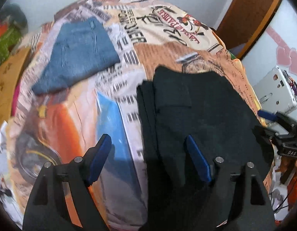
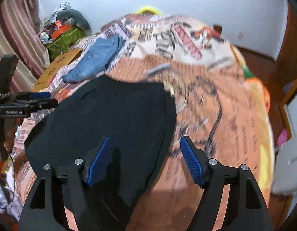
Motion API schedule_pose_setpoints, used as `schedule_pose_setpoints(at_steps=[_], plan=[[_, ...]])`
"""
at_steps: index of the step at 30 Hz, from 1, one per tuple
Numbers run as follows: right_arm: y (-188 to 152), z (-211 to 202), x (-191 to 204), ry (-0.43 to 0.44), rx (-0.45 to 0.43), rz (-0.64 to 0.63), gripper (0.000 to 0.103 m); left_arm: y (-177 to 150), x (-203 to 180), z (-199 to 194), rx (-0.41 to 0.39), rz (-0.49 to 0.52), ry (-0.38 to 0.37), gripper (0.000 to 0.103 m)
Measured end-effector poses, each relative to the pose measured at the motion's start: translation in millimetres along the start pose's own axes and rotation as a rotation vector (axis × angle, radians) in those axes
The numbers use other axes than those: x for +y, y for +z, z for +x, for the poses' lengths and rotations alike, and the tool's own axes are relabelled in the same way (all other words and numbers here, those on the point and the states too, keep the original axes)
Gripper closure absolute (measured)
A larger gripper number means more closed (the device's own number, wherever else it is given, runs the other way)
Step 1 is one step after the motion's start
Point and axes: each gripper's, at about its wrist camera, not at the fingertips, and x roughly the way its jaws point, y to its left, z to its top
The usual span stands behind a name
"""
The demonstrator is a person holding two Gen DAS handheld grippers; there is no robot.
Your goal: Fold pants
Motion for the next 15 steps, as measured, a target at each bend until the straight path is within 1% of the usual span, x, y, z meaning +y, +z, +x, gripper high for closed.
schedule_pose_setpoints(at_steps=[2, 4, 7, 11, 13, 15], plan=[[-8, 9, -6, 0.029, 0.031, 0.052, 0.032, -3, 2, 4, 0.013, -0.045, -0.027, 0.023], [-13, 16, -15, 0.08, 0.048, 0.126, 0.032, 1, 5, 9, 0.041, -0.073, -0.06, 0.023], [-13, 21, -23, 0.13, 0.063, 0.186, 0.032, 7, 7, 11, 0.054, -0.086, -0.093, 0.023], [-10, 25, -22, 0.145, 0.069, 0.181, 0.032, 12, 7, 12, 0.069, -0.093, -0.129, 0.023], [-9, 26, -21, 0.158, 0.072, 0.181, 0.032, 14, 8, 7, 0.056, -0.095, -0.153, 0.023], [-8, 27, -22, 0.176, 0.074, 0.187, 0.032, 15, 9, -2, 0.042, -0.106, -0.192, 0.023]])
